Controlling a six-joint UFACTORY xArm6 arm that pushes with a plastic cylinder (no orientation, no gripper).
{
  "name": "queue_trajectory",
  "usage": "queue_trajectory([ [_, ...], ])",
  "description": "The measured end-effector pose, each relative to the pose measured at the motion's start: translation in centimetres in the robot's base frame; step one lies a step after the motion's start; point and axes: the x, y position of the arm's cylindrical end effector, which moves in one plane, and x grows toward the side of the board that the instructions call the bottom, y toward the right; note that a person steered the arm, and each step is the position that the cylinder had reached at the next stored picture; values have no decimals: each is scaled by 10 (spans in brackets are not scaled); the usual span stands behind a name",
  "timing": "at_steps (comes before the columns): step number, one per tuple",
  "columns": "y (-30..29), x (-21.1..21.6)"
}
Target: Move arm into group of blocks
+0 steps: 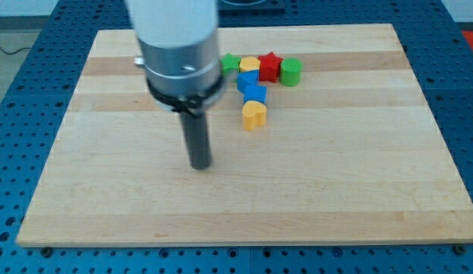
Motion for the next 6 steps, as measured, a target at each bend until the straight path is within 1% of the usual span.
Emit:
queue_trajectory([
  [1,-47,-60],
  [2,-71,-126],
  [3,-57,-156],
  [4,-16,-171],
  [6,126,-172],
])
